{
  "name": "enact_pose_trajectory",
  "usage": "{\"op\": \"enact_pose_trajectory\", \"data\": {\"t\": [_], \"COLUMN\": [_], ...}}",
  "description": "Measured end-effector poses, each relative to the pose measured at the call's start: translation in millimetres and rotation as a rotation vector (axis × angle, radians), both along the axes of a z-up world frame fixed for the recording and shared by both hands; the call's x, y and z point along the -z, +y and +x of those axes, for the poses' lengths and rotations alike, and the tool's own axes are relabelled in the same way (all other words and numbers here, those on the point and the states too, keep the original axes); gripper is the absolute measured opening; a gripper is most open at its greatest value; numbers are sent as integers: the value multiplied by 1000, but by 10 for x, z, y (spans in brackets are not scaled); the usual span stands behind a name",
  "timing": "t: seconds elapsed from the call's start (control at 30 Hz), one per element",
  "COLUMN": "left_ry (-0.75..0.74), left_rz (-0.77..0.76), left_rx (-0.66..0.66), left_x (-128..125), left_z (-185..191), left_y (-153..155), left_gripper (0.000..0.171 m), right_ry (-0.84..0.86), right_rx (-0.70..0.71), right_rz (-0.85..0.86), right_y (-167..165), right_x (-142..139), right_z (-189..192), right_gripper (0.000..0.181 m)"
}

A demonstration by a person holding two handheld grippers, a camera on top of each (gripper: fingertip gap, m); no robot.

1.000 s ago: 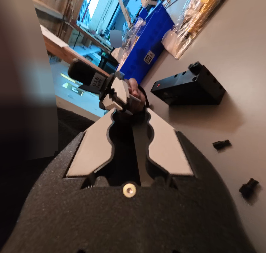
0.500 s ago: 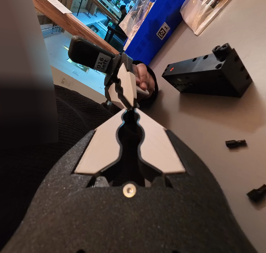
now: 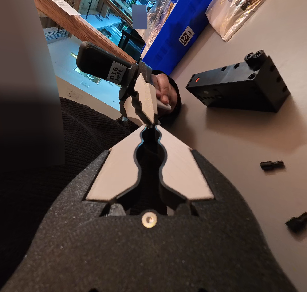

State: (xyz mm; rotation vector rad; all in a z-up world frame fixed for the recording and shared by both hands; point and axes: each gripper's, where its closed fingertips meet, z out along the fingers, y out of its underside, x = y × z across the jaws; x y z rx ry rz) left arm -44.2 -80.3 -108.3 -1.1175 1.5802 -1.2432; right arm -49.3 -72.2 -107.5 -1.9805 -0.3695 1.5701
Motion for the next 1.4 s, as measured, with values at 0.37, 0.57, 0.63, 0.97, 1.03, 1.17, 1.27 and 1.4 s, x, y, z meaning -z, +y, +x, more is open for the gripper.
{"op": "enact_pose_trajectory", "data": {"t": [0.37,0.57,0.63,0.97,1.03,1.17,1.27,1.4], "left_ry": [6,1,-6,-9,-6,1,3,1], "left_rz": [11,8,1,3,8,17,17,19], "left_rx": [-2,-7,-12,-14,-10,-9,-7,-20], "left_x": [15,8,-5,-8,-1,13,15,15], "left_z": [6,6,2,-1,1,6,6,13], "left_y": [-7,0,14,14,3,-5,-9,6], "left_gripper": [3,3,3,3,3,3,3,3], "right_ry": [-17,-14,-1,57,65,59,49,26], "right_rx": [-8,-19,-13,12,12,8,6,6], "right_rz": [-12,-6,-3,-47,-53,-59,-56,-40], "right_y": [-24,-16,-1,4,-6,-15,-18,-3], "right_x": [32,27,15,8,13,25,29,29], "right_z": [-4,-5,-9,-10,-9,-1,2,9], "right_gripper": [8,7,7,8,8,8,7,7]}}
